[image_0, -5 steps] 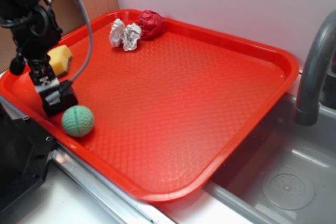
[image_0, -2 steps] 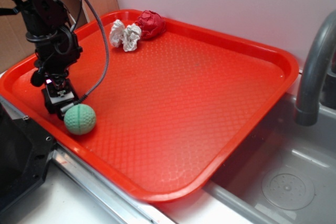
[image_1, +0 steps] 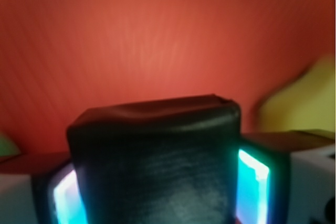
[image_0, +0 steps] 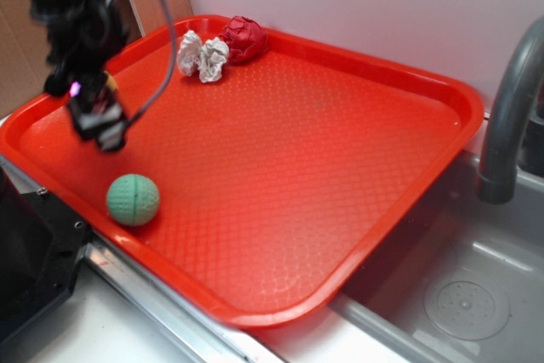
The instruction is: Grab the black box.
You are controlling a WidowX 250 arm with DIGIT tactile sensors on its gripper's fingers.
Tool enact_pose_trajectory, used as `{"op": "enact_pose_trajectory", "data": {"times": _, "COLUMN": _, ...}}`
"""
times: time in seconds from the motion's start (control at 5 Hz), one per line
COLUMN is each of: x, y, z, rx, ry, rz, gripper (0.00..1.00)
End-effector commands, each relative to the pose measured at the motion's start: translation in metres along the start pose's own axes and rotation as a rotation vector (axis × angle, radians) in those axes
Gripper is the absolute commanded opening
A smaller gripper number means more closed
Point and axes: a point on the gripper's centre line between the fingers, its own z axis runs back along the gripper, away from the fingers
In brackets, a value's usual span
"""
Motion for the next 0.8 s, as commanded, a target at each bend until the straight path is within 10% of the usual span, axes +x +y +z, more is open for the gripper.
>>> {"op": "enact_pose_trajectory", "data": {"times": 0.0, "x": 0.059, "y": -0.012, "z": 0.106, "rx": 0.031, "ry": -0.038, "rz": 0.216, "gripper": 0.0}}
{"op": "enact_pose_trajectory", "data": {"times": 0.6, "x": 0.046, "y": 0.001, "z": 0.127, "rx": -0.106, "ry": -0.005, "rz": 0.47, "gripper": 0.0}}
